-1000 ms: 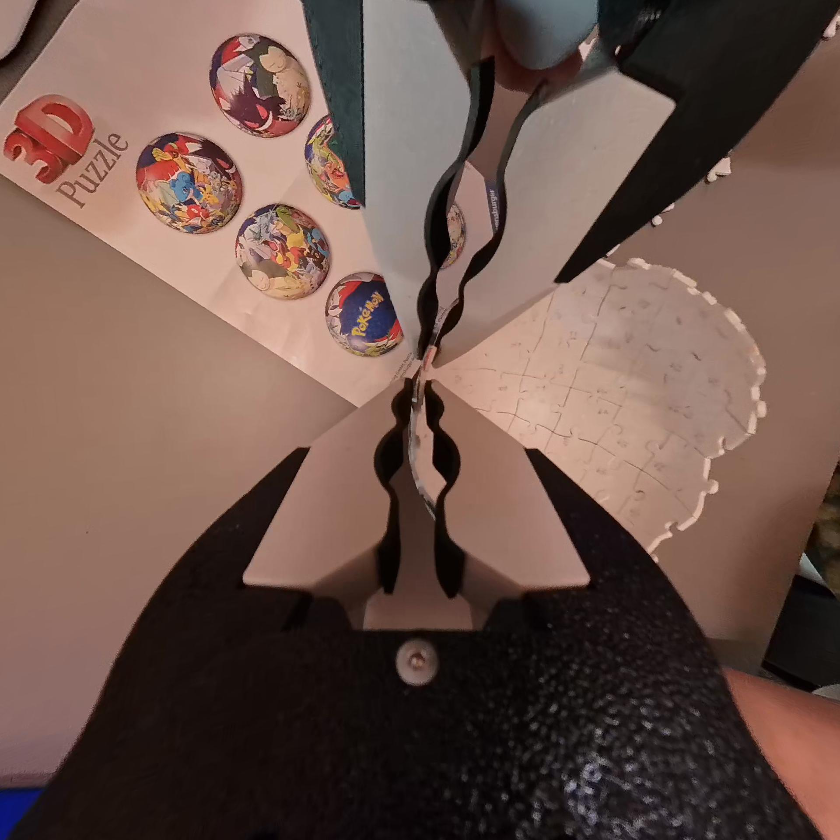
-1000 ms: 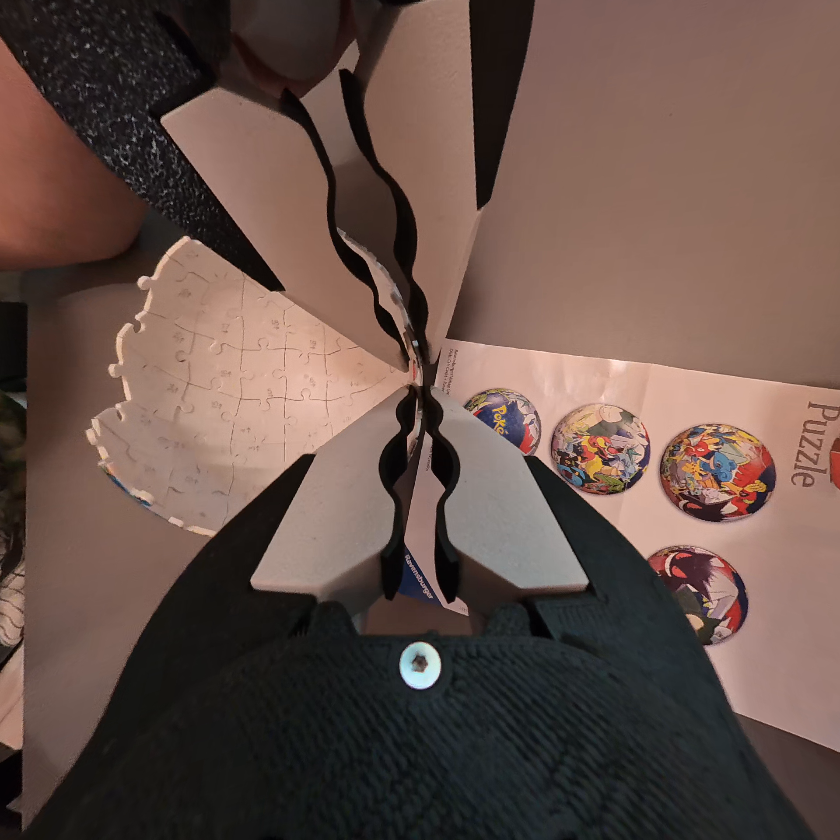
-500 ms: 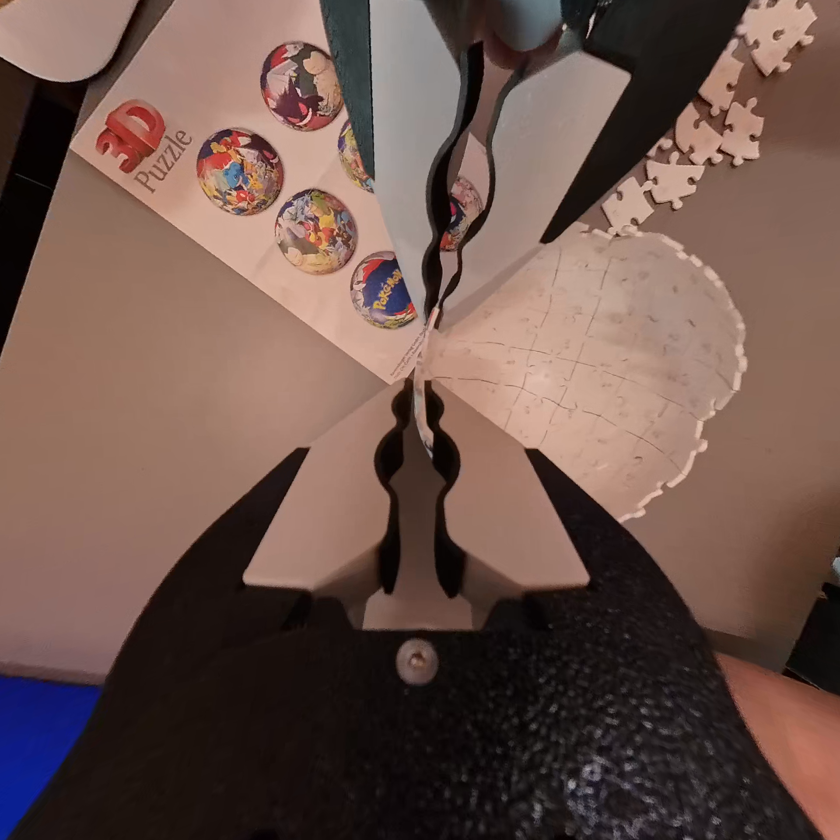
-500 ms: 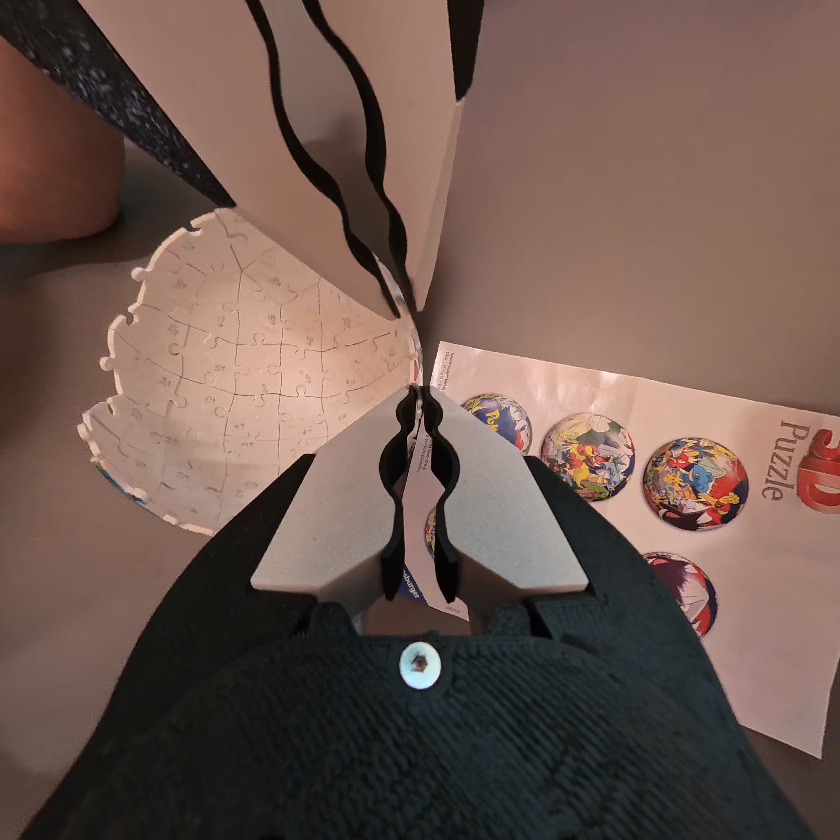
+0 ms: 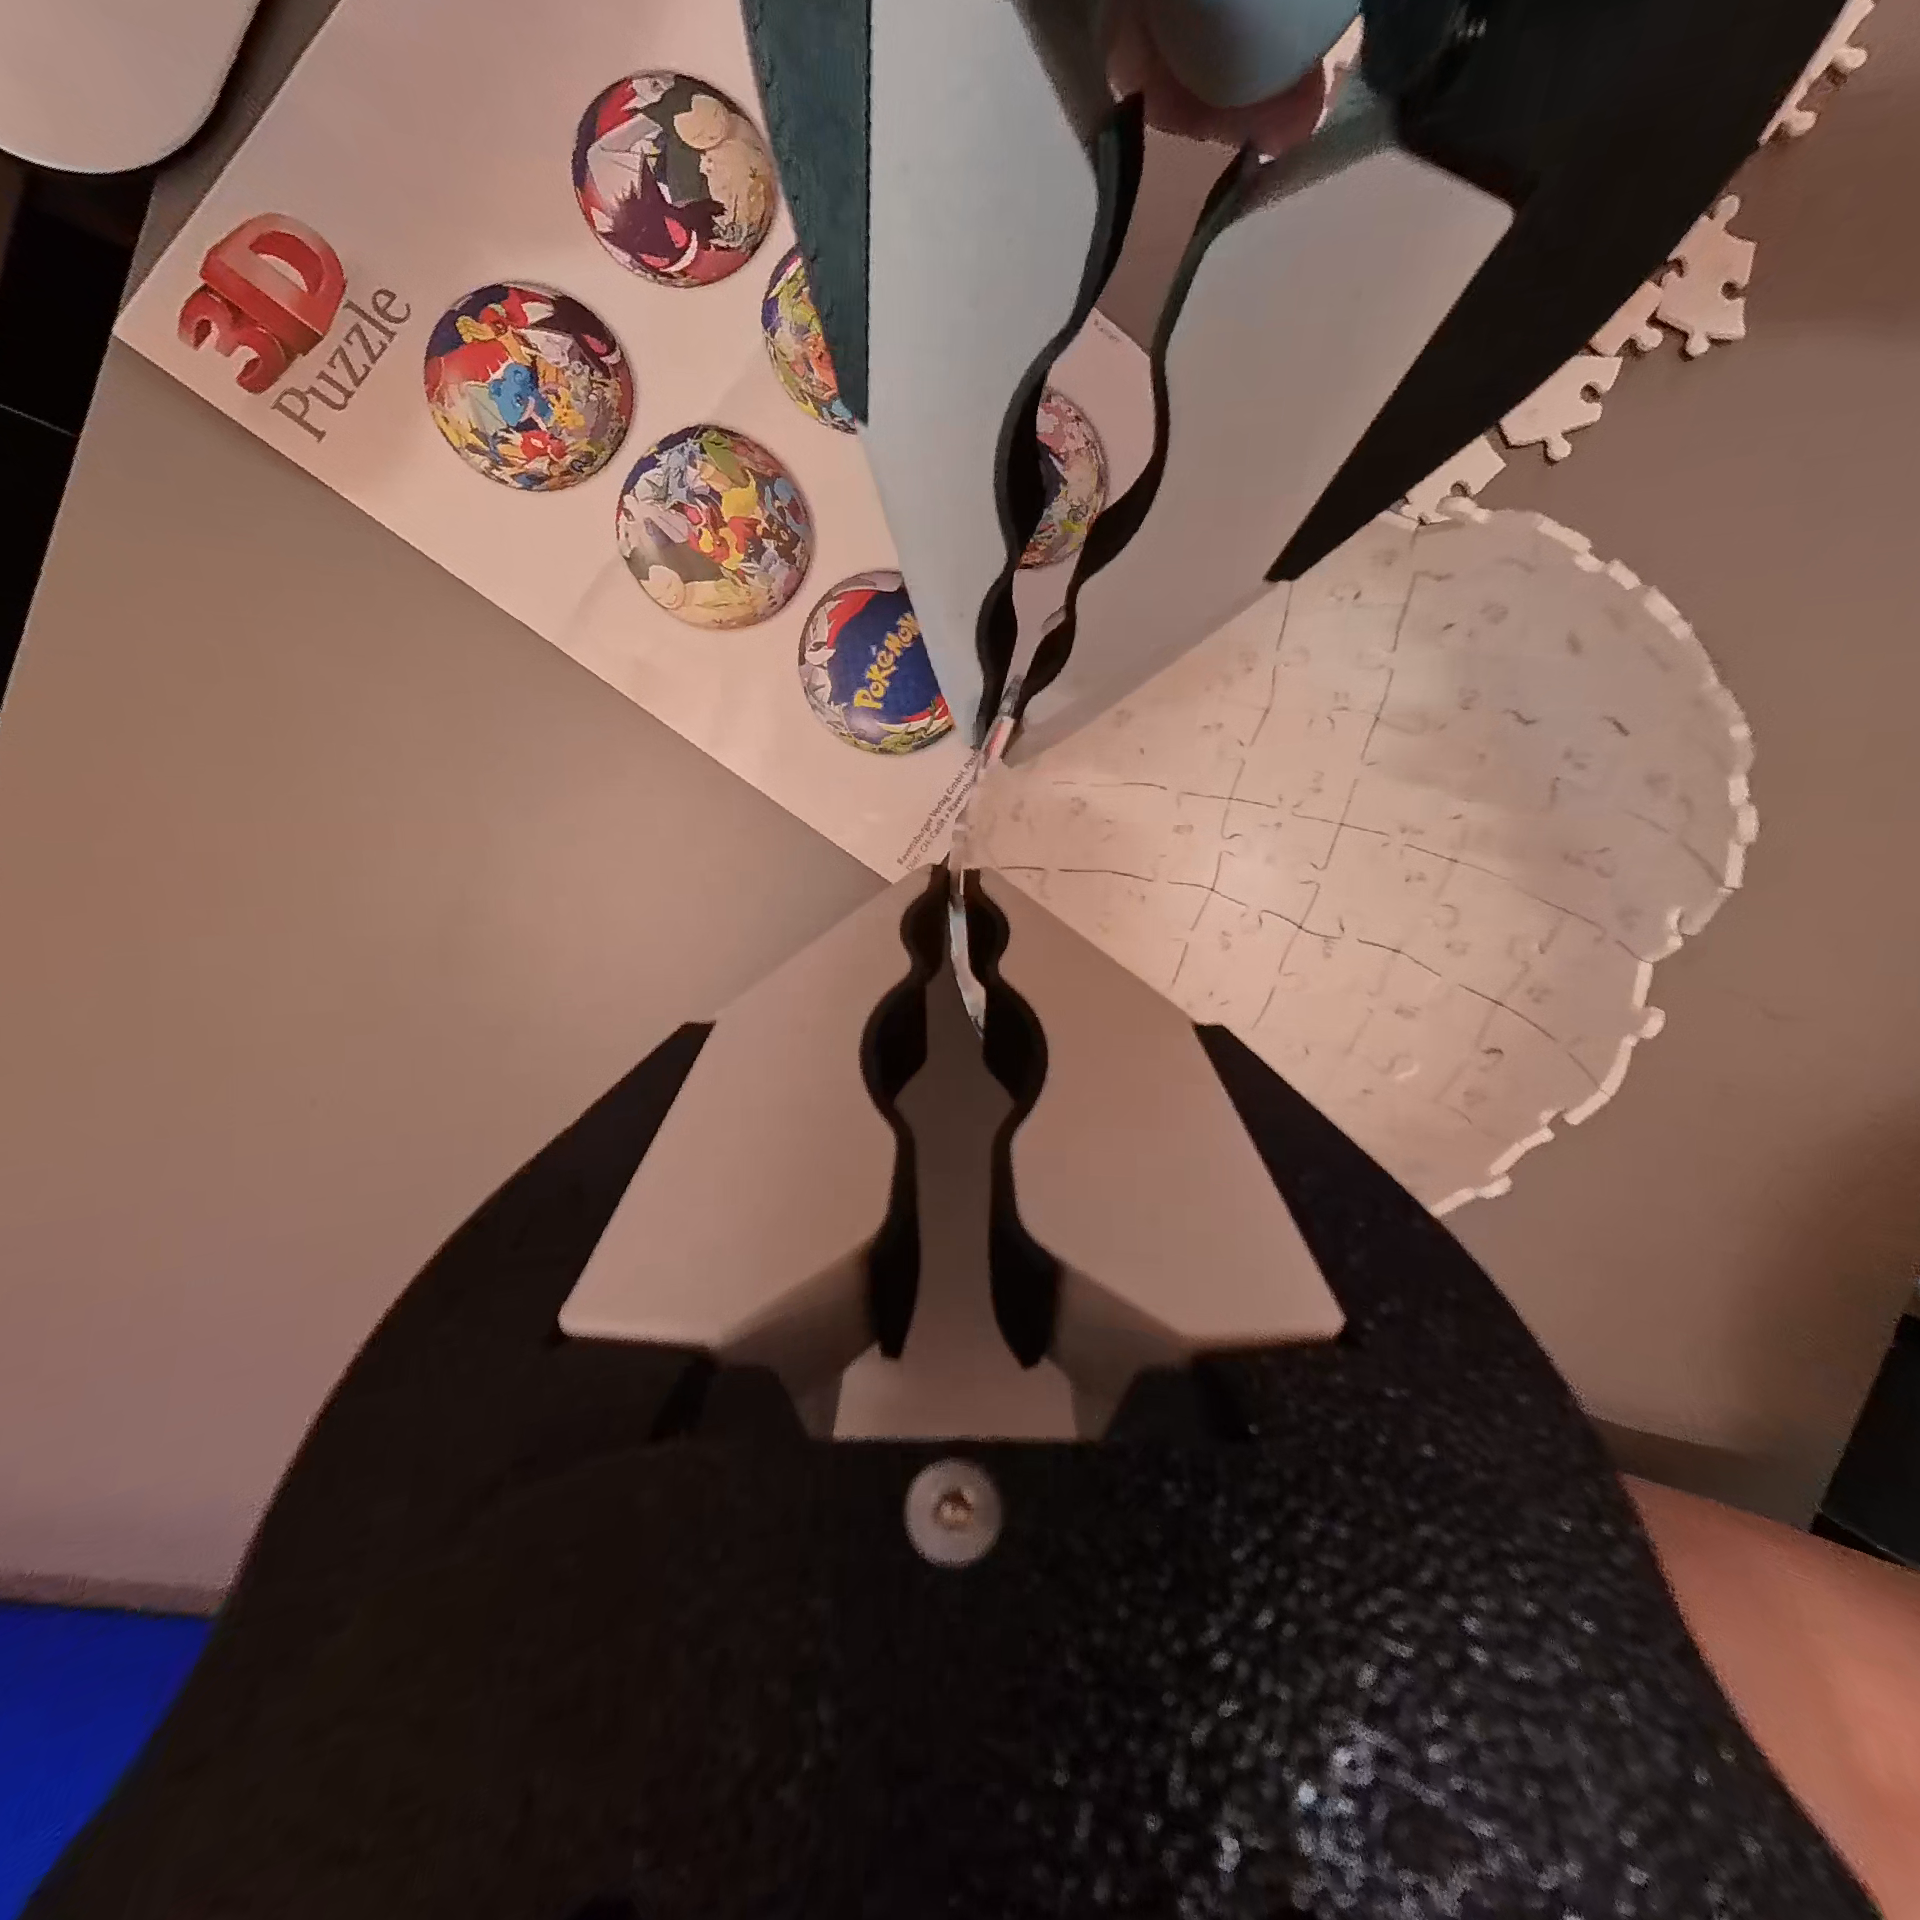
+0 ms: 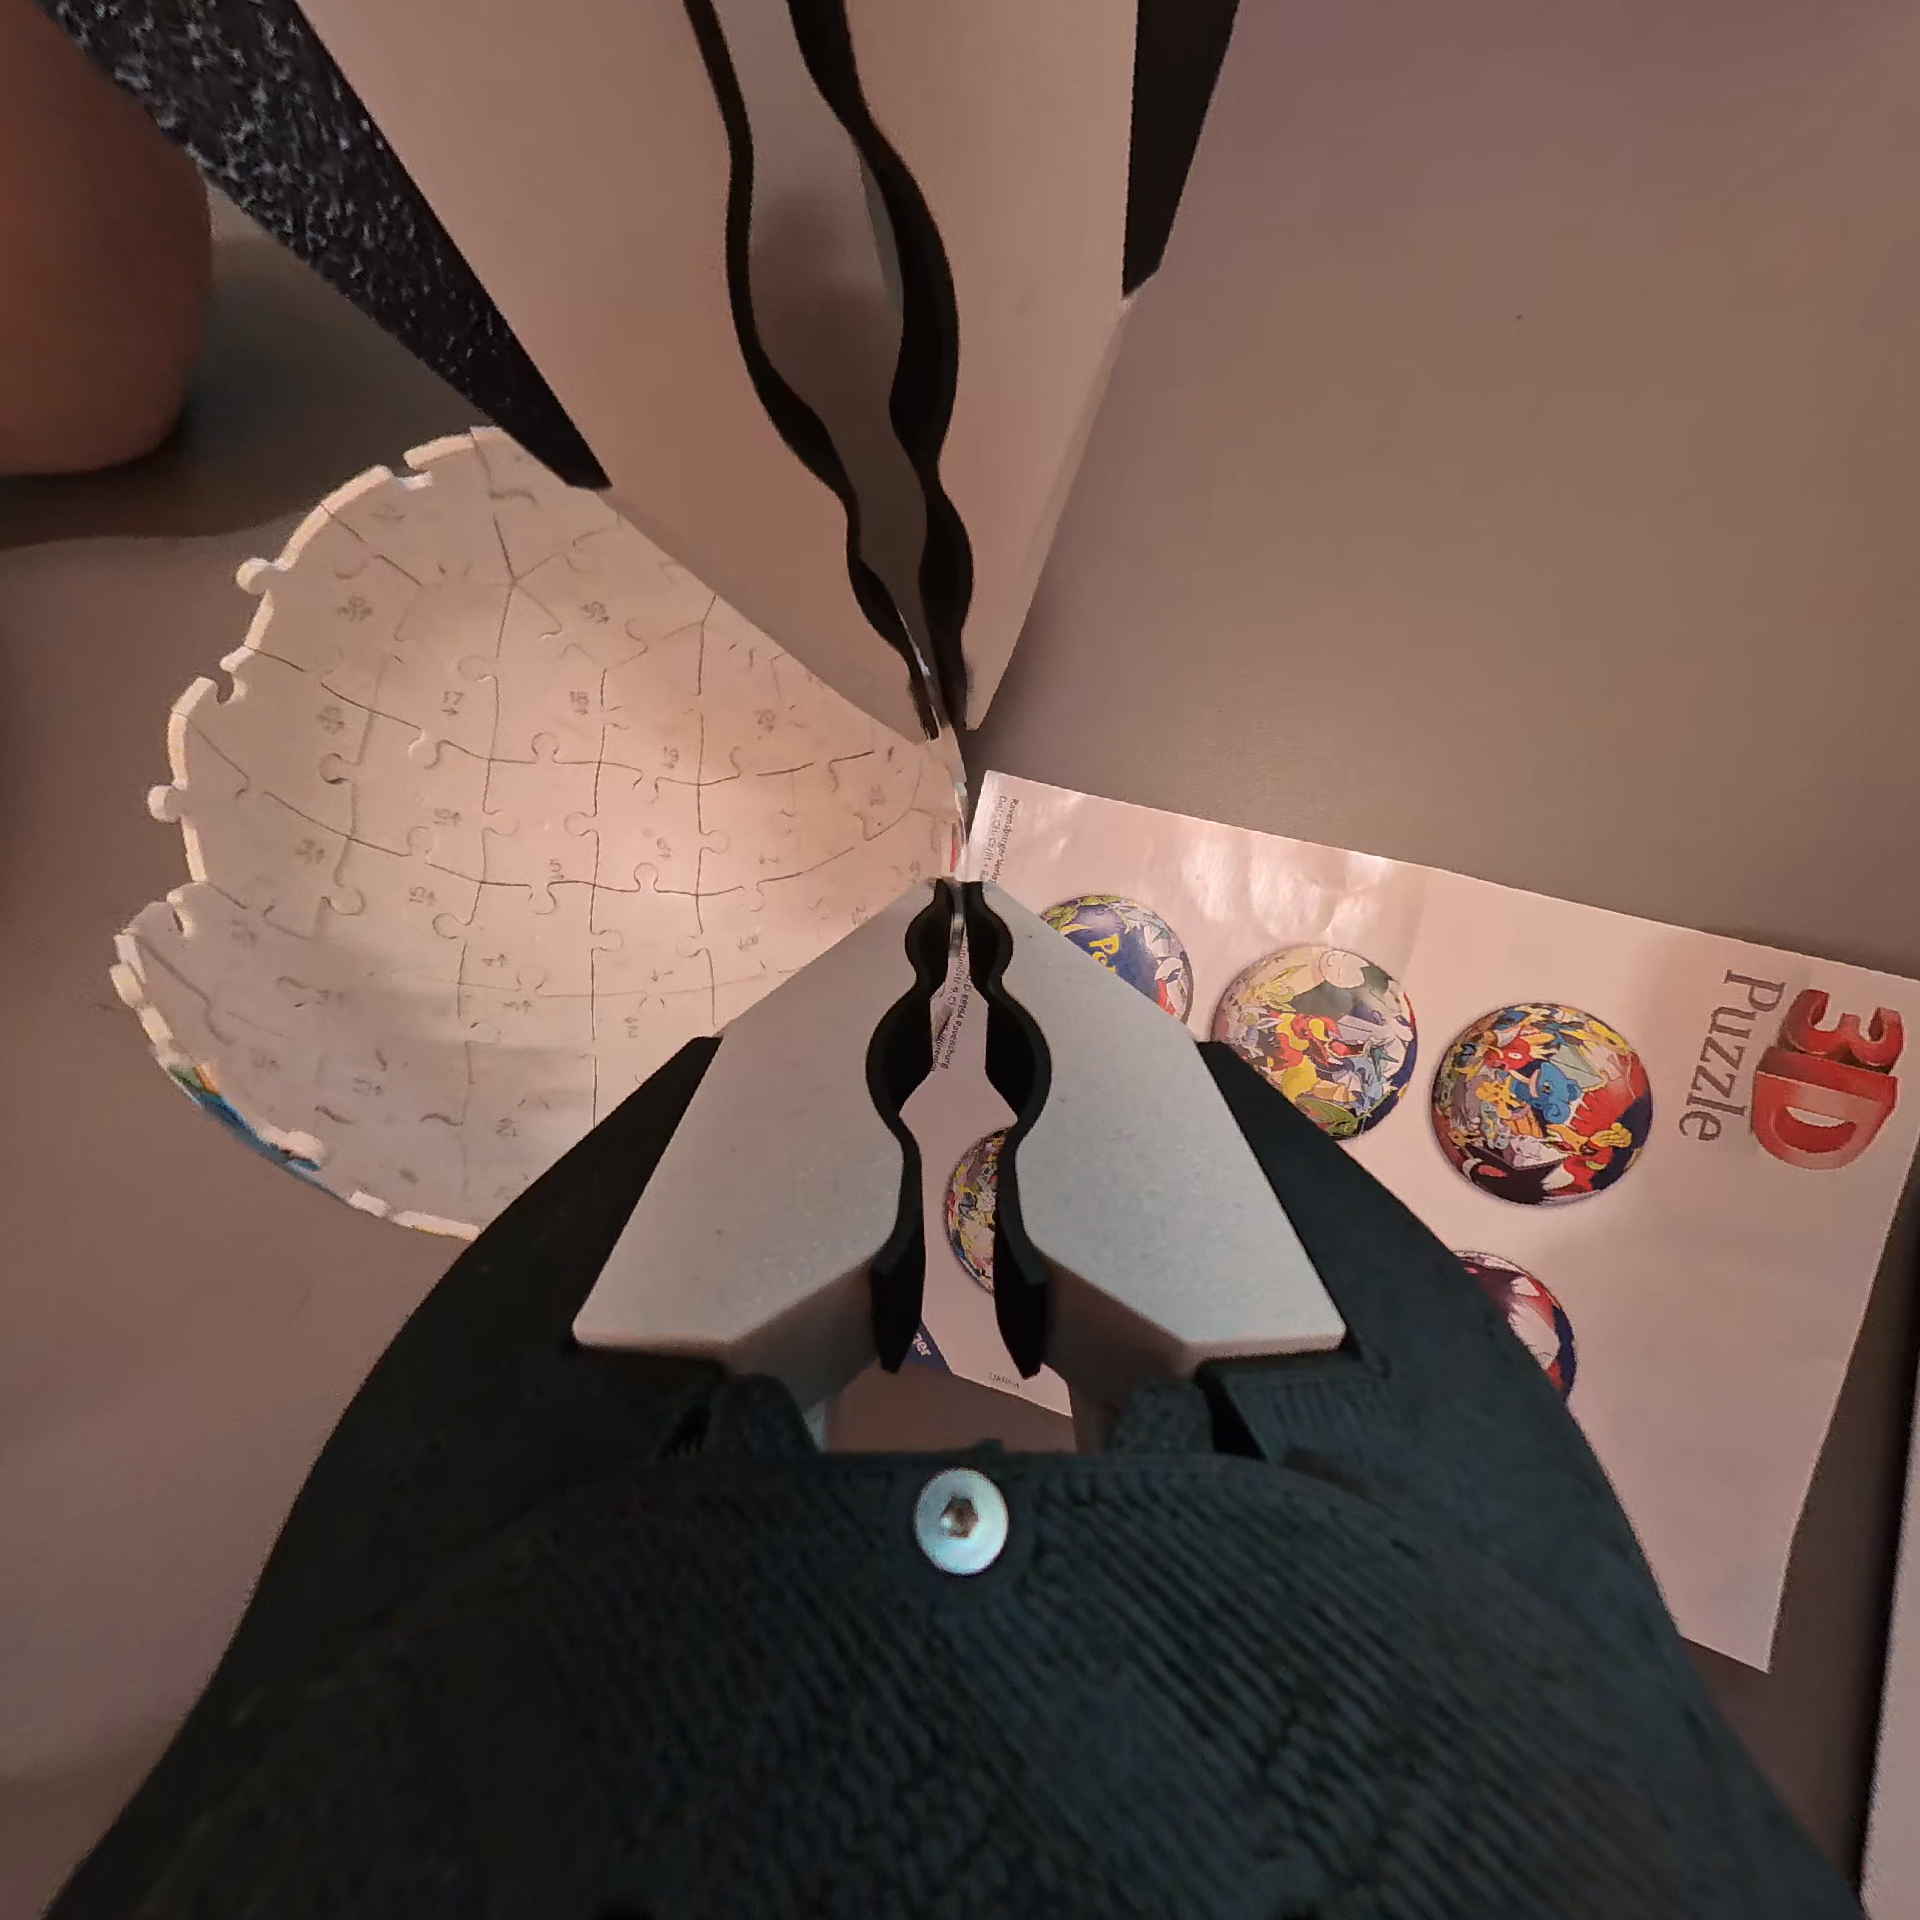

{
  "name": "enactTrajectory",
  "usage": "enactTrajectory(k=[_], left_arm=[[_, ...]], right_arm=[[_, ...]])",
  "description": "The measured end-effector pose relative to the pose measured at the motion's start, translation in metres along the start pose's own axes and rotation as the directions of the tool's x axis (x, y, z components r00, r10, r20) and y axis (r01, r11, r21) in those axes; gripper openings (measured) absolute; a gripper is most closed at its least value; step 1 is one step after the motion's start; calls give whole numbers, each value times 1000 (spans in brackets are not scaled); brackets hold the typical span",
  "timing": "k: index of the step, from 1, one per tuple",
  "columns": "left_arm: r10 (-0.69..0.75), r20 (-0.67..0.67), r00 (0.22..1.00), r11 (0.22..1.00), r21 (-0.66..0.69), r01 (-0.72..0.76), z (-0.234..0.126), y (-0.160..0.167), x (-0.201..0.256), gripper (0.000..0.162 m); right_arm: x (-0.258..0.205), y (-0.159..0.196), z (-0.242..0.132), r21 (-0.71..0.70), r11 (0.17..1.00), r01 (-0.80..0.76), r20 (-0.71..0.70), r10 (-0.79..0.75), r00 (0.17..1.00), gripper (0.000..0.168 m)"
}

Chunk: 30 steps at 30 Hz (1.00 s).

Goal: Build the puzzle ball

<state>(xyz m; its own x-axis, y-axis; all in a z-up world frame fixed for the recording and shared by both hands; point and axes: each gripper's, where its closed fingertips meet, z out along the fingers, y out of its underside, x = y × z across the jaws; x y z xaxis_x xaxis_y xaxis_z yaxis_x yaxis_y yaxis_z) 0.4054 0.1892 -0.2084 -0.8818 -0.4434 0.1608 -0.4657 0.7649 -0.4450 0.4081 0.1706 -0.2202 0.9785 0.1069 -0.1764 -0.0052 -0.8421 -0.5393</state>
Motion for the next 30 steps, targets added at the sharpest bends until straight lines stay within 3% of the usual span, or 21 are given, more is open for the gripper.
enactTrajectory(k=[7, 13, 30], left_arm=[[32, 5, 999, 999, -11, -32, 3, -2, 1, 1], [42, -36, 998, 999, 11, -41, 7, -6, 7, 14], [-53, -104, 993, 998, -33, 50, 16, 5, 3, 11]], right_arm=[[0, 1, 1, -17, 1000, -26, 5, 26, 1000, 0], [1, 0, 3, -4, 999, -51, 10, 51, 999, 0], [0, -1, 6, 15, 997, -75, 31, 75, 997, 0]])
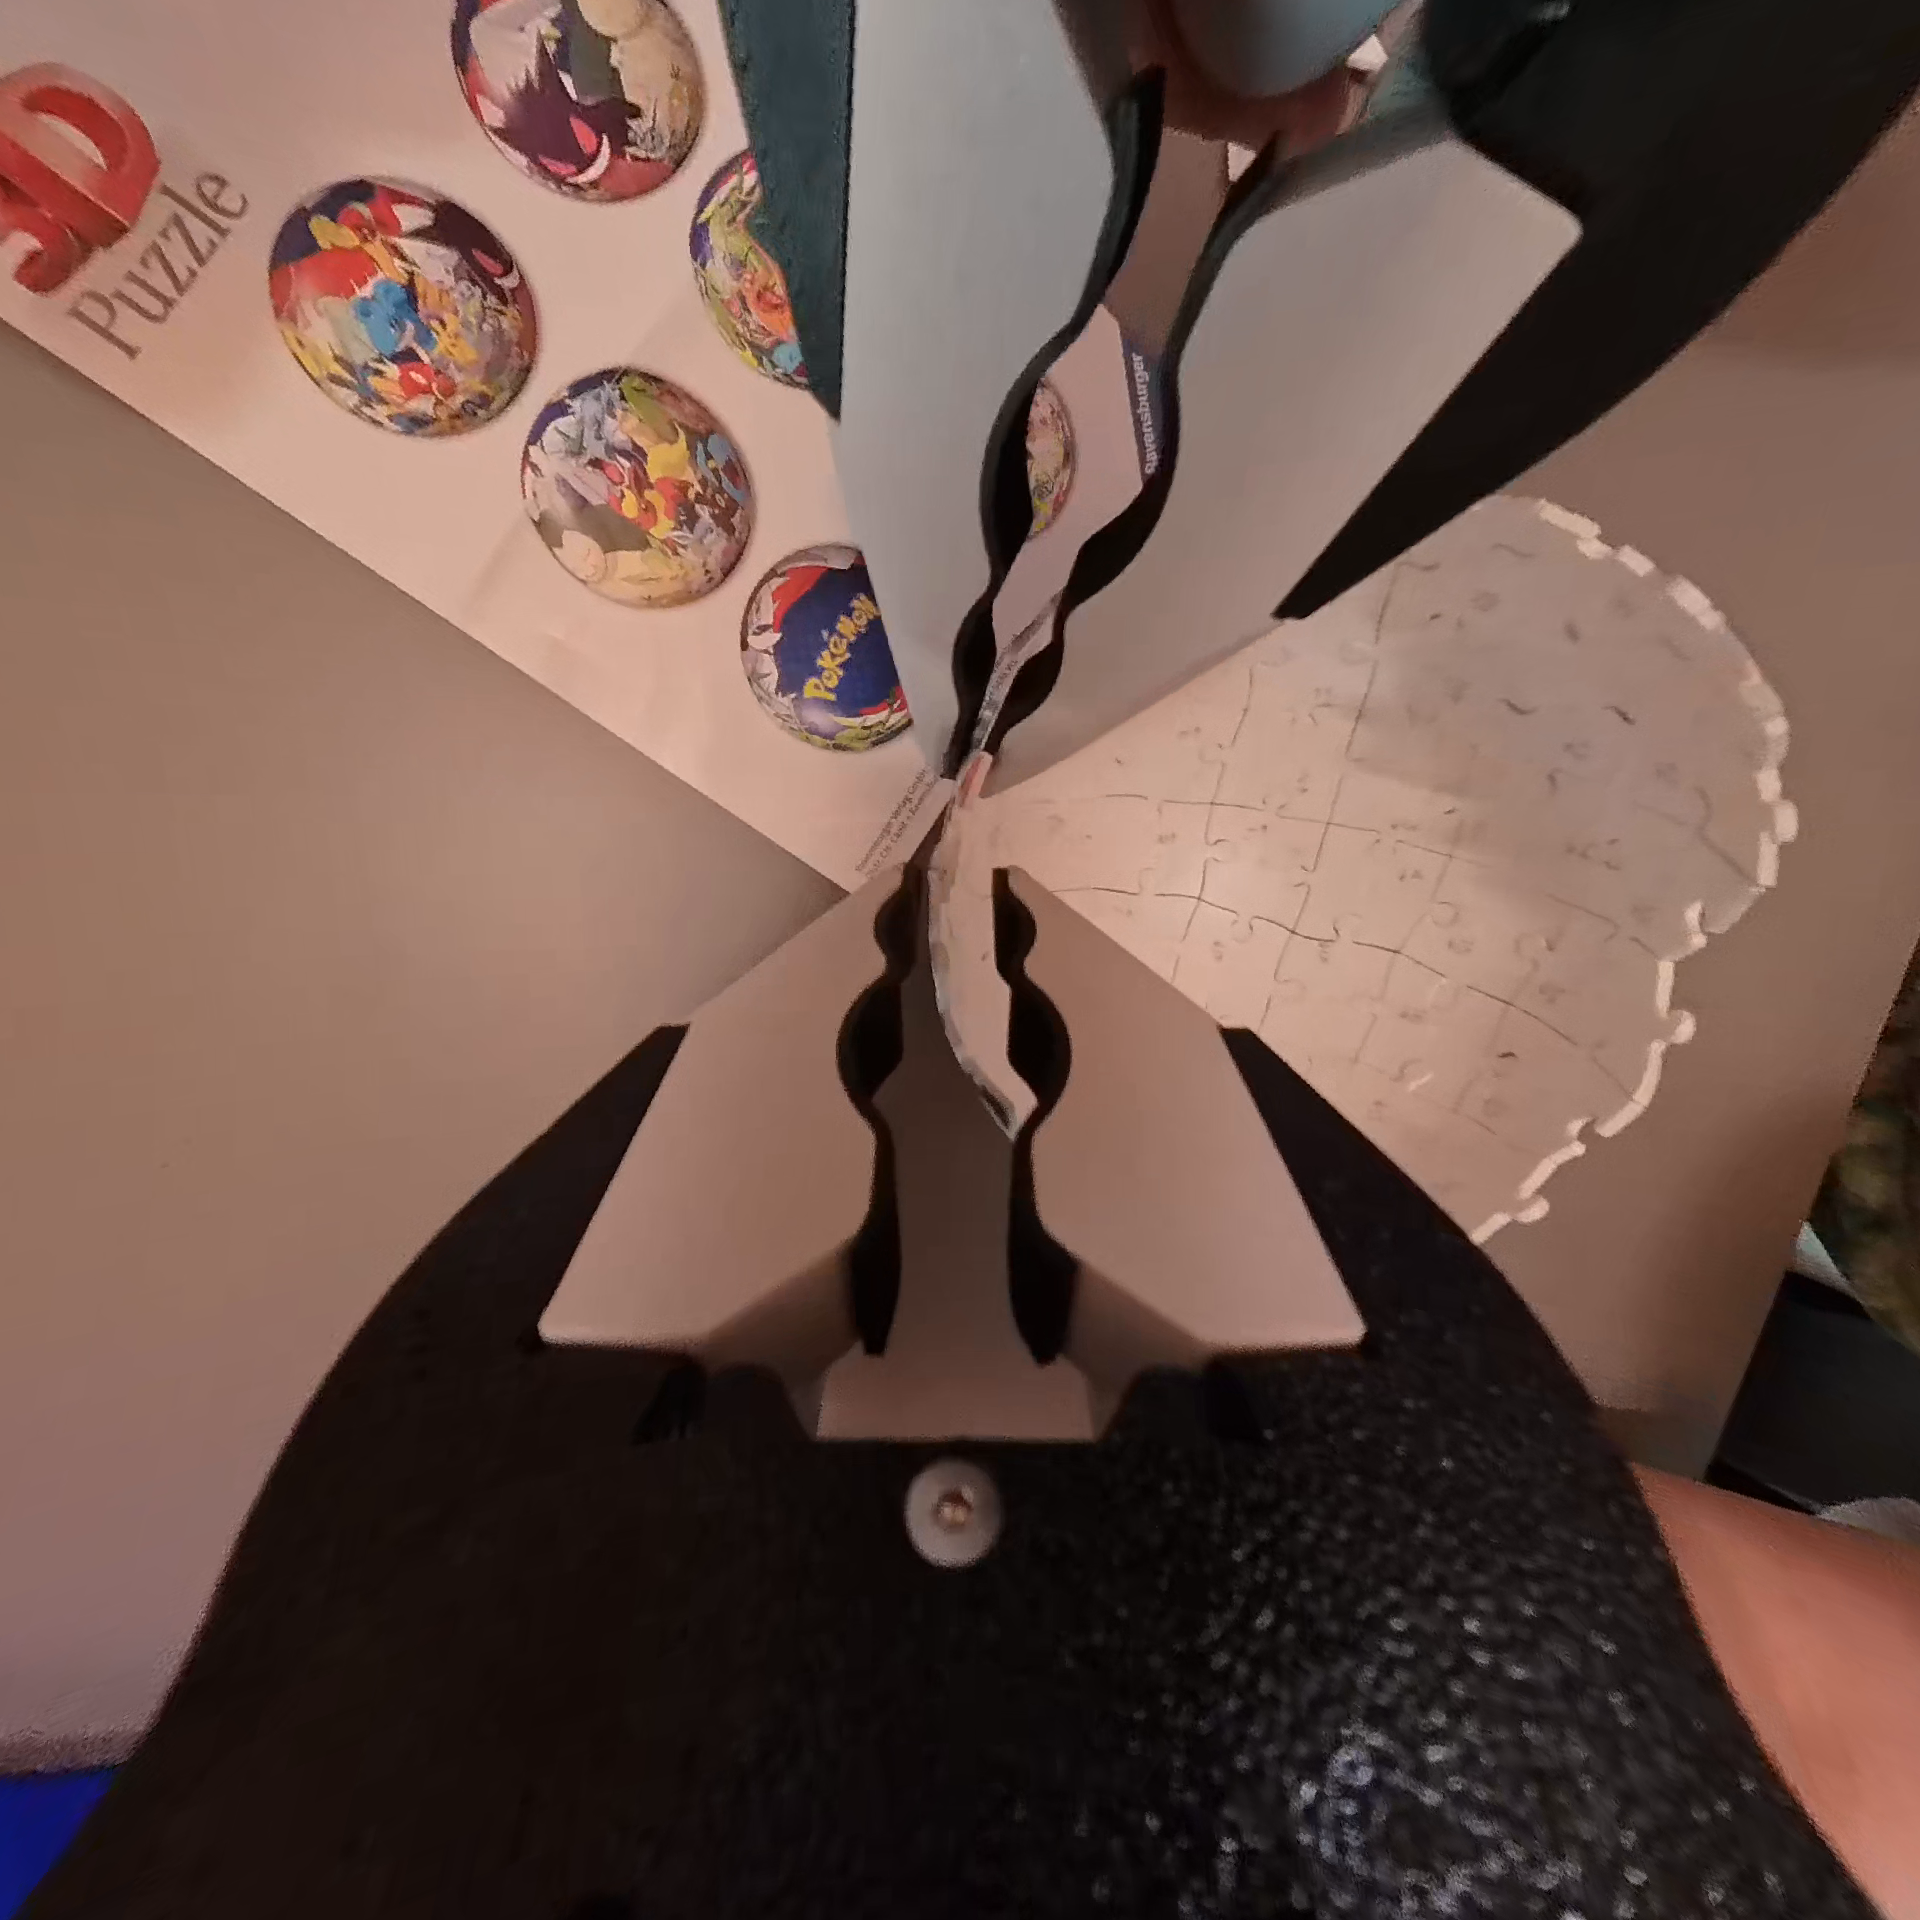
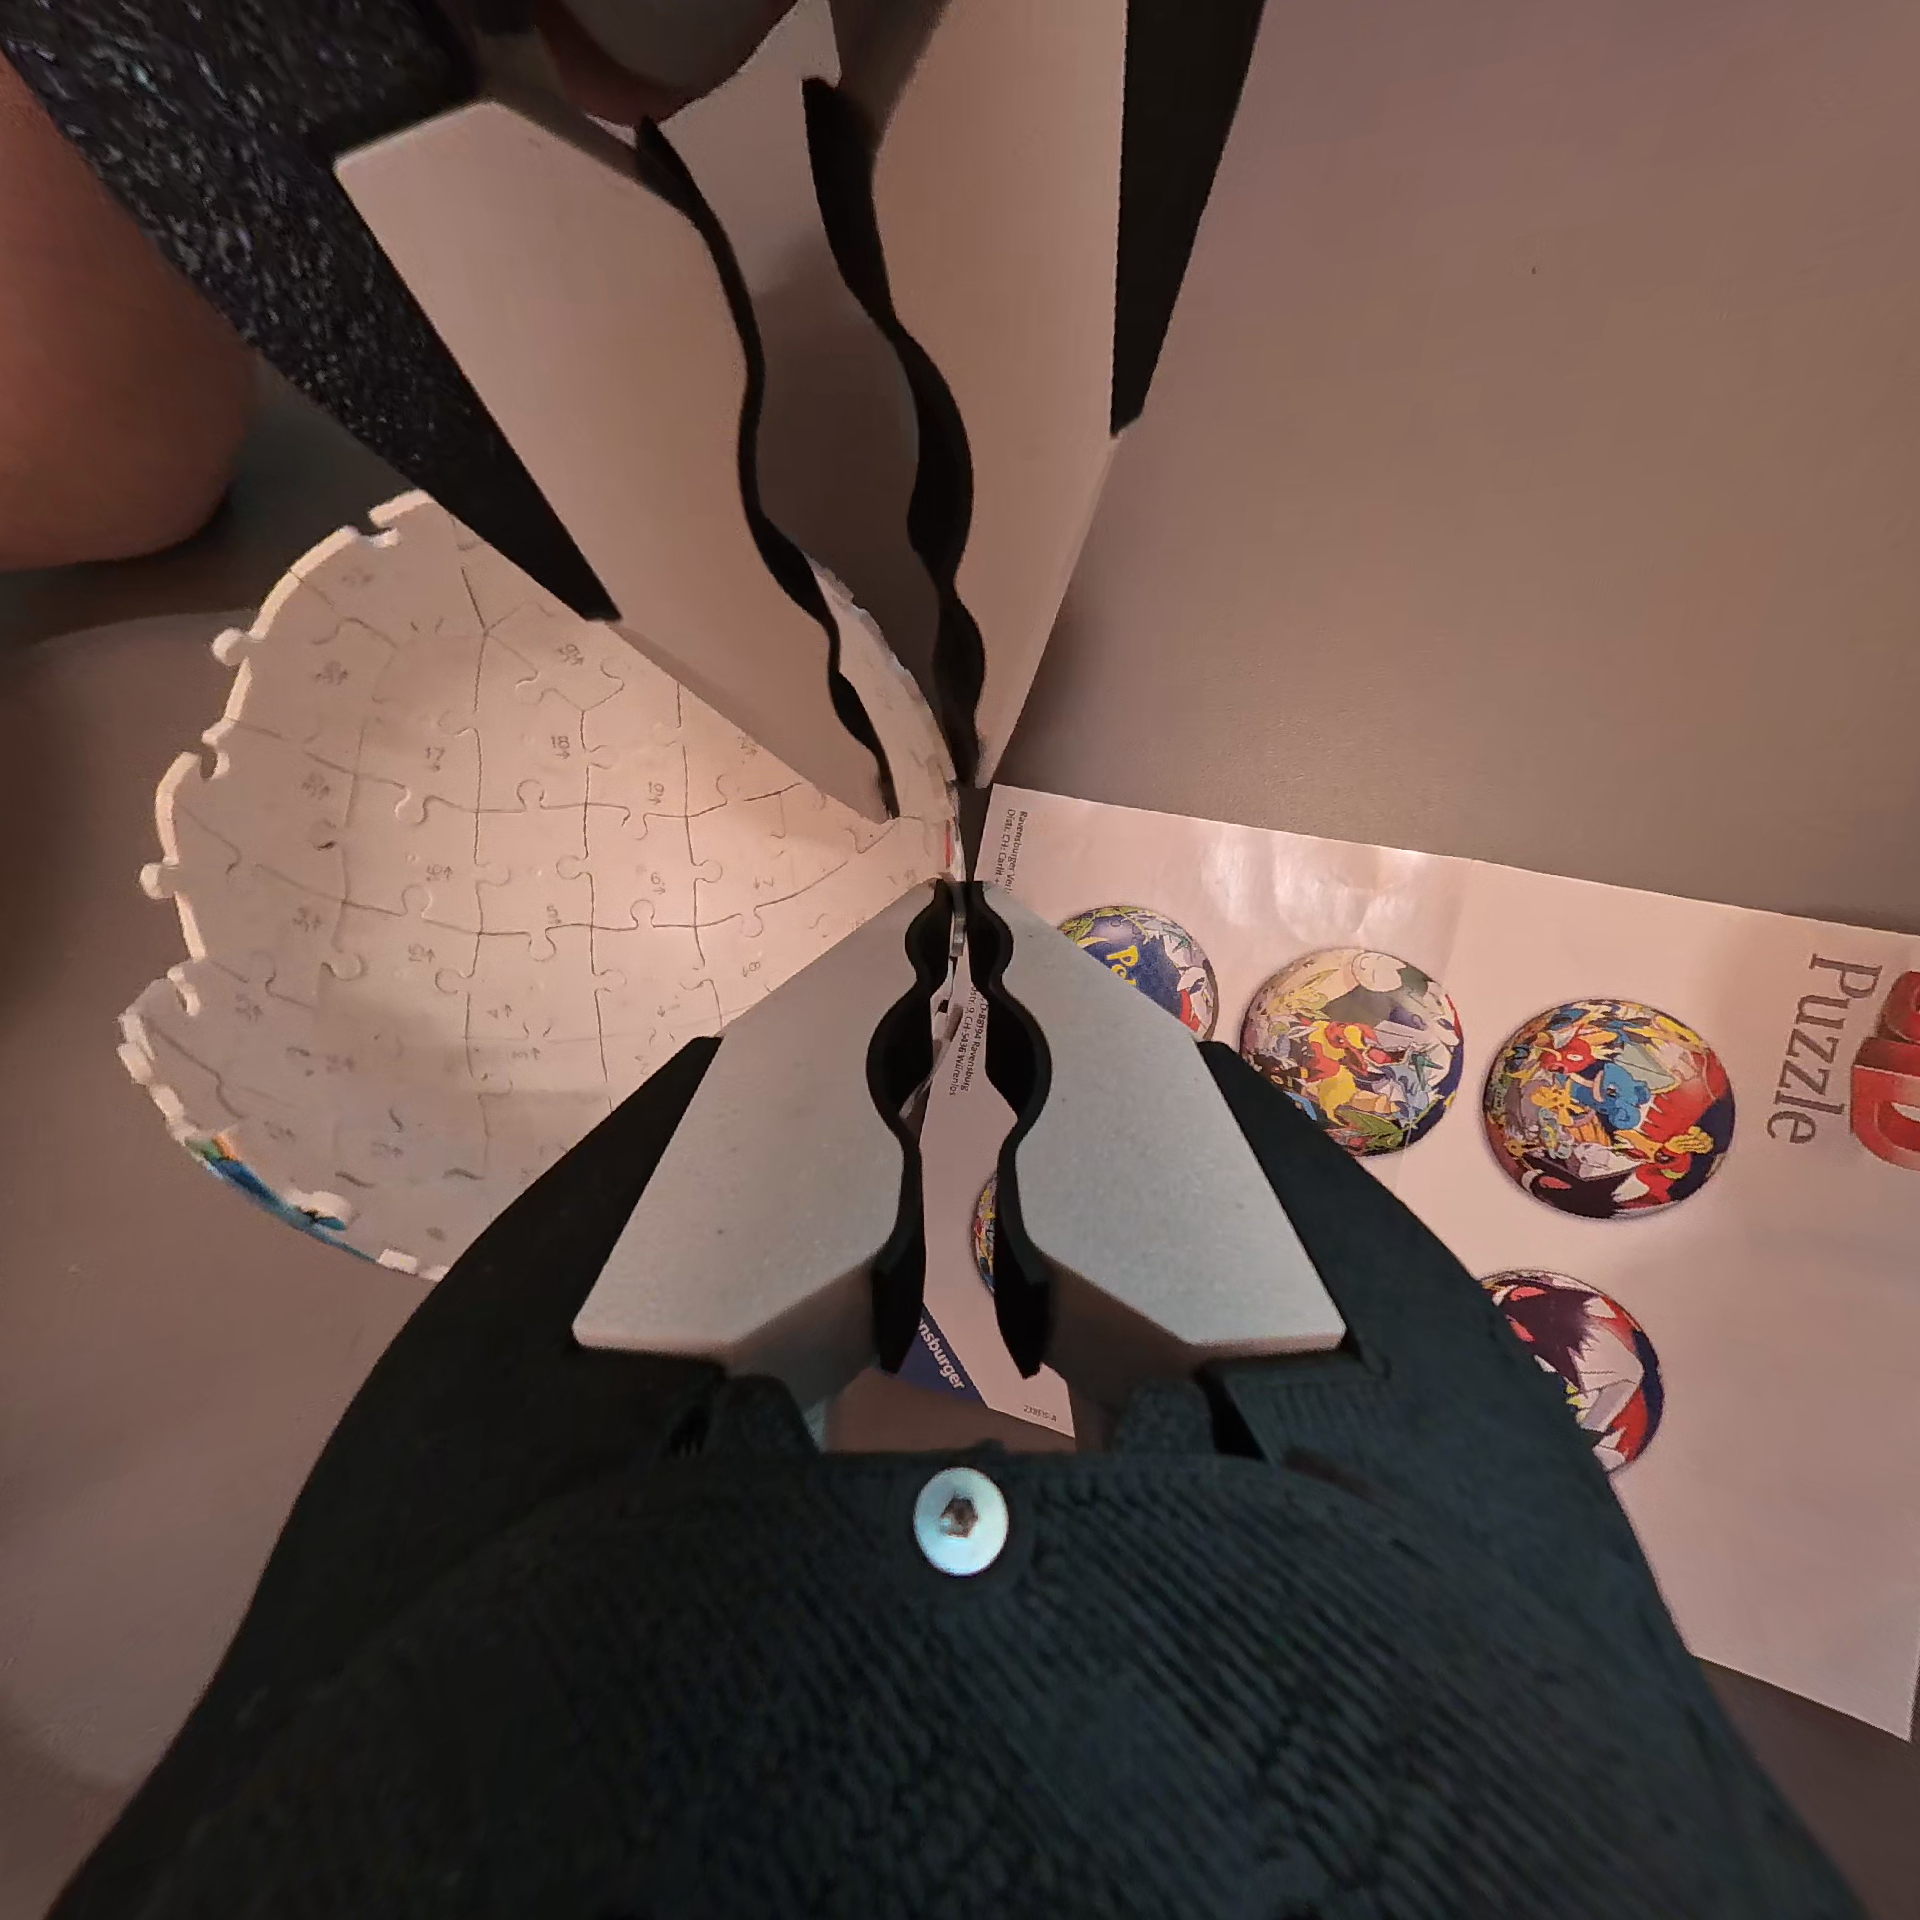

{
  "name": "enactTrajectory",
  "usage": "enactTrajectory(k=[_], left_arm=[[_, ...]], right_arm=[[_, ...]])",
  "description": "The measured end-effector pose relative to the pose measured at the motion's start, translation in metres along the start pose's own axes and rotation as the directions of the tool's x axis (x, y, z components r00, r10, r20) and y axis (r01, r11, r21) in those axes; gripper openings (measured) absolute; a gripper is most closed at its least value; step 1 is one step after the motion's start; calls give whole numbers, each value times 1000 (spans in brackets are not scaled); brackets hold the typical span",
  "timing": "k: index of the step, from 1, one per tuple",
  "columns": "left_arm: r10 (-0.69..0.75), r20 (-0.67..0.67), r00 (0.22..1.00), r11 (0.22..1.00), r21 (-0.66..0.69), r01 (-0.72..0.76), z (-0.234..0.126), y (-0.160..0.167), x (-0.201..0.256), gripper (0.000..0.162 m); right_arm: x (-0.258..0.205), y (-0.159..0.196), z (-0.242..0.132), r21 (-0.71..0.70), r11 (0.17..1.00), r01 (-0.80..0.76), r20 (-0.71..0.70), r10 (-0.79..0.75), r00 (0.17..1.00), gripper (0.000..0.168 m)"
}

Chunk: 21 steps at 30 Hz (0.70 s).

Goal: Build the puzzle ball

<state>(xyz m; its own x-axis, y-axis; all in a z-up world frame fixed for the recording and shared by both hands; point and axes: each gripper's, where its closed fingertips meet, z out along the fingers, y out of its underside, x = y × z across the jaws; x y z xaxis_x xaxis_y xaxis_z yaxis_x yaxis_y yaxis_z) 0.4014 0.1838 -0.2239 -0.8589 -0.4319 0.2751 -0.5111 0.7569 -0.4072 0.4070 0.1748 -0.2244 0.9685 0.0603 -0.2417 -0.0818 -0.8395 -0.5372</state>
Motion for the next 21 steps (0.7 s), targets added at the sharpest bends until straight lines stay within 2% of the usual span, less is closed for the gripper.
enactTrajectory(k=[7, 21], left_arm=[[-20, 19, 1000, 1000, -6, 20, 2, -3, -4, 3], [38, 35, 999, 999, 4, -38, 2, -7, -7, 0]], right_arm=[[0, 1, -1, 7, 1000, -18, 5, 18, 1000, 0], [3, -2, -5, 37, 999, 19, -14, -18, 1000, 1]])
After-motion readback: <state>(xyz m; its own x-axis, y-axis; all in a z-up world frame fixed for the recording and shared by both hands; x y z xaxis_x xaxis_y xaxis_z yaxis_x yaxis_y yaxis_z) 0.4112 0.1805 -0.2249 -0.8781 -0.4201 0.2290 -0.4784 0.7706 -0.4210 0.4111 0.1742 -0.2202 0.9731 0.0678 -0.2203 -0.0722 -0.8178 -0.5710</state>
